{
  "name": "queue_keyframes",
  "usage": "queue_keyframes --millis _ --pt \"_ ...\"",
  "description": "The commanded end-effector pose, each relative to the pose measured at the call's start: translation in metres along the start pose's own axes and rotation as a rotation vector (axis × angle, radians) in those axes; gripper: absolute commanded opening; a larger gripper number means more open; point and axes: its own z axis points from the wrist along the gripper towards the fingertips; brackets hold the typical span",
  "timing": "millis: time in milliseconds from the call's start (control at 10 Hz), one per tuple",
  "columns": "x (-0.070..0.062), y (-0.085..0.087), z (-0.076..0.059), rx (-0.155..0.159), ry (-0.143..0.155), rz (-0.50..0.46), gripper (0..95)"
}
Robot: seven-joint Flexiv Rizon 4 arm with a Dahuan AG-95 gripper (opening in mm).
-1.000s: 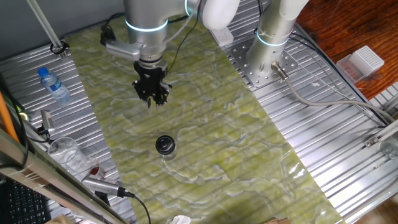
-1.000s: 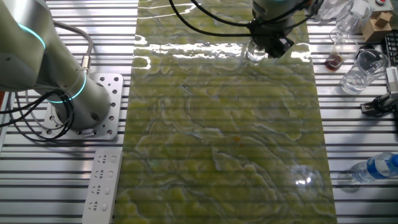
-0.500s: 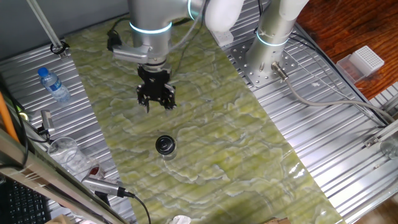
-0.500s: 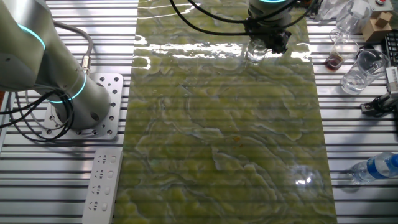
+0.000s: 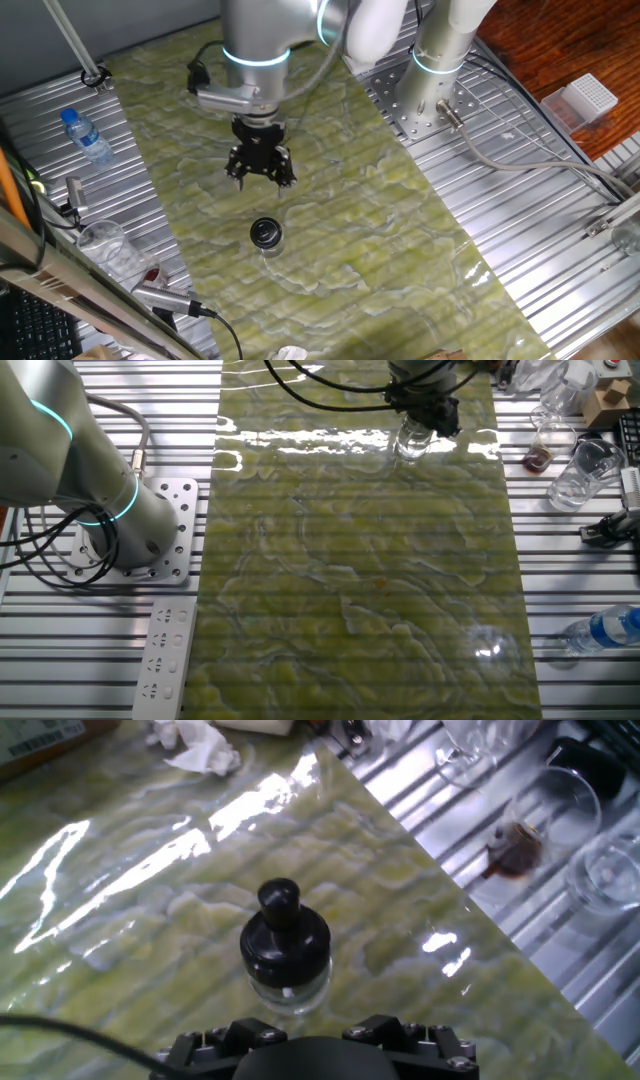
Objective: Screw the lid onto the jar
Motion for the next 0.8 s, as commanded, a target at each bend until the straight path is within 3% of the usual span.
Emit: queue_keyframes --millis 100,600,800 --pt "-0.0094 0.0015 0.0062 -0.009 -0.009 0.014 76.0" --pt "-0.0098 0.0012 0.0066 -0.013 -0.015 0.026 76.0" --pt "-0.0098 0.0012 0.0066 -0.002 0.001 0.011 76.0"
